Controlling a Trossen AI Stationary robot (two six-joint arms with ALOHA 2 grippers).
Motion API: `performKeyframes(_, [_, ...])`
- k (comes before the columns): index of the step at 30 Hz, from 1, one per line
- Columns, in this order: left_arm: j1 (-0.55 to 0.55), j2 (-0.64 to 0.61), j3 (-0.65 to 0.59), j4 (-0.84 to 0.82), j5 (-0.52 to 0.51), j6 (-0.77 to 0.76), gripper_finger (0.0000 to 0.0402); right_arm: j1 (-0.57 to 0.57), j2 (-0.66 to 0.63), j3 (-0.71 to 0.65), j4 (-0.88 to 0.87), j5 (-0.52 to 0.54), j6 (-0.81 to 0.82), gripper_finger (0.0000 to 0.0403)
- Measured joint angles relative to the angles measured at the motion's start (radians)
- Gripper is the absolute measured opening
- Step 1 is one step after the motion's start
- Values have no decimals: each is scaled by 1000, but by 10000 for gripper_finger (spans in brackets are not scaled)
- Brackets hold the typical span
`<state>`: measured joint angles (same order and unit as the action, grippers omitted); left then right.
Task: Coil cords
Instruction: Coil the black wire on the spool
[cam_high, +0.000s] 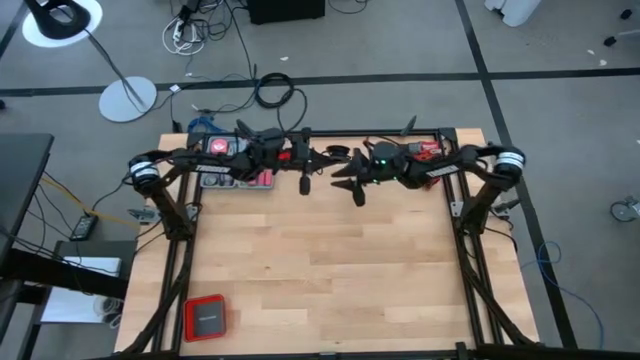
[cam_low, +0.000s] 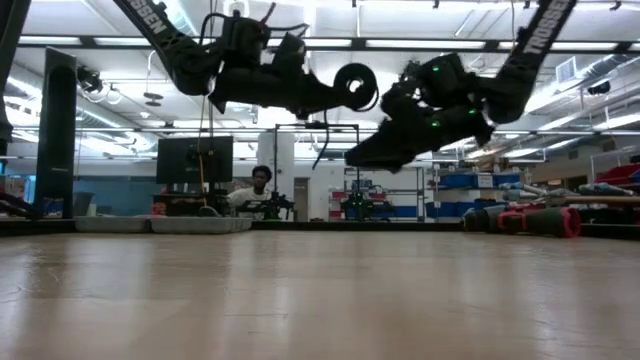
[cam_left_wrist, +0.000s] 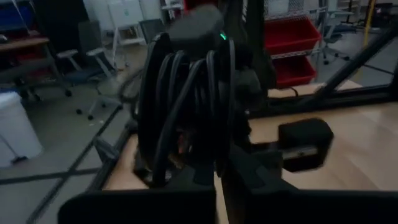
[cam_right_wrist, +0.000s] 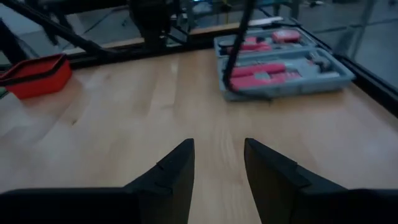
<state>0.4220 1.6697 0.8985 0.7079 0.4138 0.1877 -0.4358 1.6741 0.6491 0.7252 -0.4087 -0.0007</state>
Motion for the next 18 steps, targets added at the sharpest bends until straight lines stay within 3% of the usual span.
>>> performKeyframes(5, [30,-16,-47,56,14,-7,8,-33,112,86,7,-42,-34,139])
performKeyframes(10, [67,-44,-93,141,-1,-38,8,-66,183,119,112,-86,31,139])
performKeyframes(18, [98,-44,-93,154,4,-70,8,-46,190,121,227,-68,-6,139])
